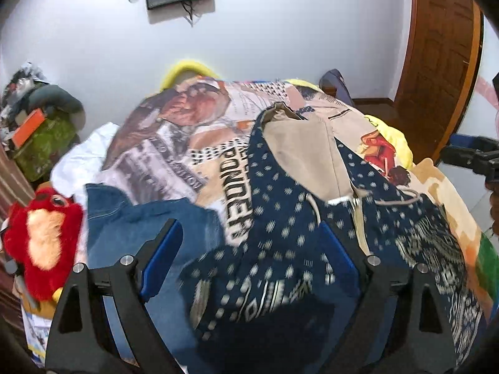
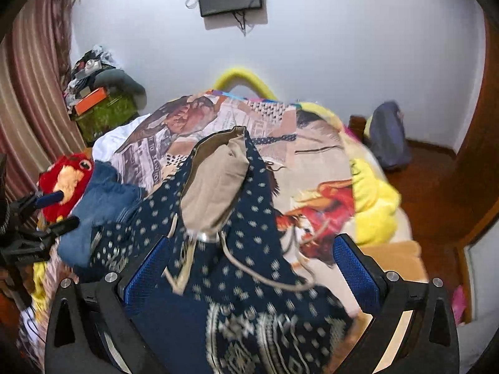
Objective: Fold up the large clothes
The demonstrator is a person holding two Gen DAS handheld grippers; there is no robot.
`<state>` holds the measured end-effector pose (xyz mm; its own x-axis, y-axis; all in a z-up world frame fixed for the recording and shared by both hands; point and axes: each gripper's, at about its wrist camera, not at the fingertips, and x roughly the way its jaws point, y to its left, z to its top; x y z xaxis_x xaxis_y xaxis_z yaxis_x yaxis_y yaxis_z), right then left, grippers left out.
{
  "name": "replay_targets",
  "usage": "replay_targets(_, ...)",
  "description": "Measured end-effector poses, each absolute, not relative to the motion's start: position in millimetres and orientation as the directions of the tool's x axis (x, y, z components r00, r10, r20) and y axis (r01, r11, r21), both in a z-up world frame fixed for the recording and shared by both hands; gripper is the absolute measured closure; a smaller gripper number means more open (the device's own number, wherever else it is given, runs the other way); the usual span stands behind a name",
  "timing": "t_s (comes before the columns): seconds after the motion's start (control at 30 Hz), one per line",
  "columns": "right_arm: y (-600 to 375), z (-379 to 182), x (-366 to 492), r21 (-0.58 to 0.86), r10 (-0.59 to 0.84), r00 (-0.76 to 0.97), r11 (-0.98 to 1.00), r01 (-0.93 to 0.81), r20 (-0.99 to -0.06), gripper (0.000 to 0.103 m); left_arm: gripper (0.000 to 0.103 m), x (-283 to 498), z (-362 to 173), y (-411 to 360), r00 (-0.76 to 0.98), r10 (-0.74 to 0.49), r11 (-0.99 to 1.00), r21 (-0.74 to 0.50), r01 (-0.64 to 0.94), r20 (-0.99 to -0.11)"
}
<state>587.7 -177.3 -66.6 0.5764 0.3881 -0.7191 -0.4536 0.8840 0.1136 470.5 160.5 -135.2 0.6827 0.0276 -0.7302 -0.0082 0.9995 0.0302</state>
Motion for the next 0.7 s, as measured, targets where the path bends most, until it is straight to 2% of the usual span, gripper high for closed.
replay_targets(0.13,-160,-103,637,0.223,0.424,0.483,0.88,-0.42,-0.766,0.0,0.014,519,-165,166,0.621,-0.023,0.999,-0.047,-0.023,-0.784)
replay_targets(0.4,-130,-184,717,0.308,0.417,0.353,0.894,-0.325,-0.838,0.002,0.014,605,-232,181,0.52,-0.112,0.978,-0.187,-0.094,-0.847)
replay_targets(0.5,-121,-210,738,0.329,0.414,0.316,0.899,-0.289,-0.854,0.011,0.014,627,-251,184,0.494,-0.163,0.961,-0.251,-0.117,-0.854)
replay_targets(0.53,-119,-216,743,0.345,0.424,0.305,0.896,-0.28,-0.853,0.019,0.014,632,-256,187,0.488,-0.183,0.951,-0.279,-0.132,-0.854)
replay_targets(0.6,-118,-220,748,0.348,0.422,0.331,0.901,-0.26,-0.844,0.023,0.014,638,-261,190,0.502,-0.185,0.939,-0.304,-0.164,-0.845)
replay_targets(0.63,-116,-218,749,0.343,0.421,0.347,0.901,-0.266,-0.838,0.037,0.019,639,-261,189,0.514,-0.177,0.94,-0.299,-0.165,-0.839)
replay_targets(0.67,-113,-215,748,0.336,0.424,0.353,0.898,-0.286,-0.834,0.052,0.028,640,-261,186,0.527,-0.161,0.944,-0.285,-0.163,-0.835)
replay_targets(0.7,-109,-213,747,0.333,0.431,0.349,0.891,-0.308,-0.832,0.06,0.032,641,-261,183,0.532,-0.148,0.95,-0.27,-0.159,-0.834)
